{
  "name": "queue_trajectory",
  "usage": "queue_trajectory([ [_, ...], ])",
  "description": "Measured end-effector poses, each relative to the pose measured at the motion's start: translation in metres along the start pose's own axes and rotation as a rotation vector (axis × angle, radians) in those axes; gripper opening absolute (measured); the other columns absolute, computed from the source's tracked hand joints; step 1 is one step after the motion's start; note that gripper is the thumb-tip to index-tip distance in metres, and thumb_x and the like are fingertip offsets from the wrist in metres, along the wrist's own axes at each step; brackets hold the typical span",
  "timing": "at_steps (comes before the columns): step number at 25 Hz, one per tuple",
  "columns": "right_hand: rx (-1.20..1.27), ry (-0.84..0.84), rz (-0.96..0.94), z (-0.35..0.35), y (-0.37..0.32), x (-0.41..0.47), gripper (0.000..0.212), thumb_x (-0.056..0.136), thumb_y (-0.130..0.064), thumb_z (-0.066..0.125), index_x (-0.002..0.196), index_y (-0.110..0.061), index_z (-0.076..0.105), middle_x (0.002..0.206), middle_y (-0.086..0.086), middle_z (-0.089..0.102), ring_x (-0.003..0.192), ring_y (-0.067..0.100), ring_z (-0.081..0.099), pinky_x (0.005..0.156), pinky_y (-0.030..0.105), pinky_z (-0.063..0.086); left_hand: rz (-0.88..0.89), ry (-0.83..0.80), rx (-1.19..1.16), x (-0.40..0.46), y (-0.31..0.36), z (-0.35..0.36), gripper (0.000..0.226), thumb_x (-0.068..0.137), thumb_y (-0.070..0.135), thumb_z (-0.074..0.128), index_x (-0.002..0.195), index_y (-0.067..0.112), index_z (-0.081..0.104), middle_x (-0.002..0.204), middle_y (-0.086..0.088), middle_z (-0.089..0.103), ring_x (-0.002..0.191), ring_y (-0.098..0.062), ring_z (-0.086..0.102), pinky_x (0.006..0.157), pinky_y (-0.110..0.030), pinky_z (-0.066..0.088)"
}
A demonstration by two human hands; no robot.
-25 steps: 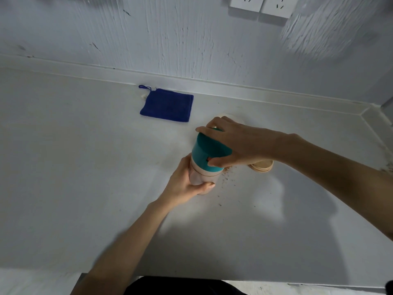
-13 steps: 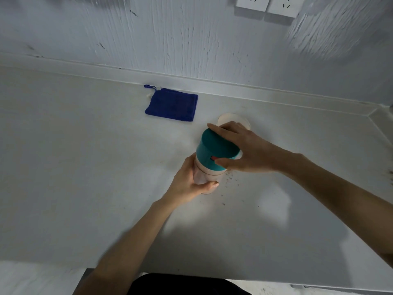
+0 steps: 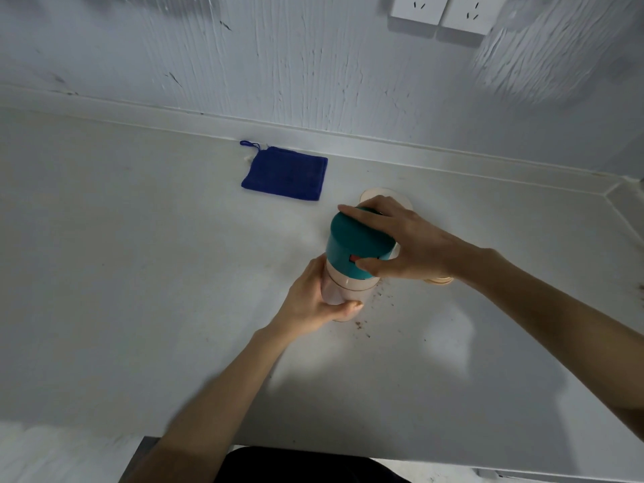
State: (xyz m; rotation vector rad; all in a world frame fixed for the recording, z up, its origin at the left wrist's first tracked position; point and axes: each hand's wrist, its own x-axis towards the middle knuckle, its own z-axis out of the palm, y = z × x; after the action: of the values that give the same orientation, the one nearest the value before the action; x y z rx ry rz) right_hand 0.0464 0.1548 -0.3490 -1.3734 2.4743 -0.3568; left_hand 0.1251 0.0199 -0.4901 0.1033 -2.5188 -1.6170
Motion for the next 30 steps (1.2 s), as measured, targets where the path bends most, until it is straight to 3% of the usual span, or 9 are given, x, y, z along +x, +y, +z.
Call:
queue_trajectory([
  [8, -0.026, 0.019, 0.011, 0.010, 0.005, -0.009, 0.071, 0.083, -0.036, 0.056, 0.140, -0.033, 0.014, 0.139, 0.001, 0.028, 0.128, 0.018, 0.026, 0.104, 0.036, 0.037, 0.009, 0.006, -0.010, -0.002, 0.002, 0.002, 0.088, 0.051, 0.053, 0.066, 0.124, 0.016, 0.035, 0.112, 0.010, 0.048, 0.101, -0.009, 0.053, 0.077, -0.009, 0.044],
  [12, -0.038, 0.018, 0.019, 0.015, 0.004, -0.008, 0.071, 0.083, -0.037, 0.055, 0.140, -0.032, 0.012, 0.139, 0.003, 0.026, 0.129, 0.020, 0.025, 0.105, 0.035, 0.037, 0.004, -0.002, -0.015, -0.003, 0.002, 0.001, 0.088, 0.049, 0.058, 0.061, 0.123, 0.019, 0.035, 0.112, 0.010, 0.049, 0.099, -0.009, 0.053, 0.078, -0.012, 0.046],
  [16, -0.059, 0.063, 0.051, 0.026, 0.002, -0.010, 0.069, 0.086, -0.036, 0.052, 0.141, -0.030, 0.011, 0.141, 0.002, 0.024, 0.130, 0.018, 0.022, 0.095, 0.020, 0.028, 0.028, 0.021, -0.009, -0.004, 0.001, 0.003, 0.084, 0.051, 0.056, 0.061, 0.121, 0.018, 0.036, 0.111, 0.009, 0.049, 0.098, -0.009, 0.053, 0.077, -0.010, 0.046],
  [20, 0.033, 0.139, 0.060, 0.041, 0.005, -0.009, 0.070, 0.083, -0.042, 0.053, 0.141, -0.027, 0.016, 0.137, 0.007, 0.028, 0.126, 0.022, 0.024, 0.097, 0.024, 0.029, 0.033, 0.032, -0.027, -0.003, -0.001, 0.005, 0.073, 0.053, 0.053, 0.065, 0.115, 0.027, 0.036, 0.109, 0.007, 0.052, 0.097, -0.011, 0.056, 0.078, -0.015, 0.051],
  [23, 0.014, 0.217, 0.077, 0.052, 0.006, -0.008, 0.076, 0.075, -0.055, 0.044, 0.140, -0.025, 0.021, 0.133, 0.011, 0.035, 0.121, 0.025, 0.031, 0.097, 0.031, 0.033, 0.036, 0.044, -0.014, -0.002, -0.002, 0.006, 0.072, 0.056, 0.044, 0.071, 0.115, 0.019, 0.039, 0.104, 0.009, 0.050, 0.091, -0.008, 0.055, 0.075, -0.005, 0.047],
  [26, 0.031, 0.306, 0.123, 0.059, 0.001, -0.010, 0.072, 0.075, -0.049, 0.047, 0.139, -0.025, 0.024, 0.132, 0.012, 0.038, 0.121, 0.027, 0.033, 0.100, 0.038, 0.035, 0.026, 0.054, -0.007, -0.002, -0.001, 0.006, 0.067, 0.058, 0.037, 0.071, 0.113, 0.016, 0.040, 0.095, 0.020, 0.046, 0.088, -0.005, 0.054, 0.072, 0.001, 0.044],
  [30, 0.088, 0.319, 0.132, 0.060, 0.000, -0.011, 0.073, 0.074, -0.047, 0.047, 0.139, -0.025, 0.025, 0.133, 0.009, 0.036, 0.123, 0.024, 0.030, 0.101, 0.033, 0.034, -0.006, -0.031, -0.057, -0.001, -0.001, 0.005, 0.069, 0.061, 0.031, 0.077, 0.115, 0.017, 0.036, 0.098, 0.024, 0.044, 0.090, -0.002, 0.054, 0.074, 0.001, 0.043],
])
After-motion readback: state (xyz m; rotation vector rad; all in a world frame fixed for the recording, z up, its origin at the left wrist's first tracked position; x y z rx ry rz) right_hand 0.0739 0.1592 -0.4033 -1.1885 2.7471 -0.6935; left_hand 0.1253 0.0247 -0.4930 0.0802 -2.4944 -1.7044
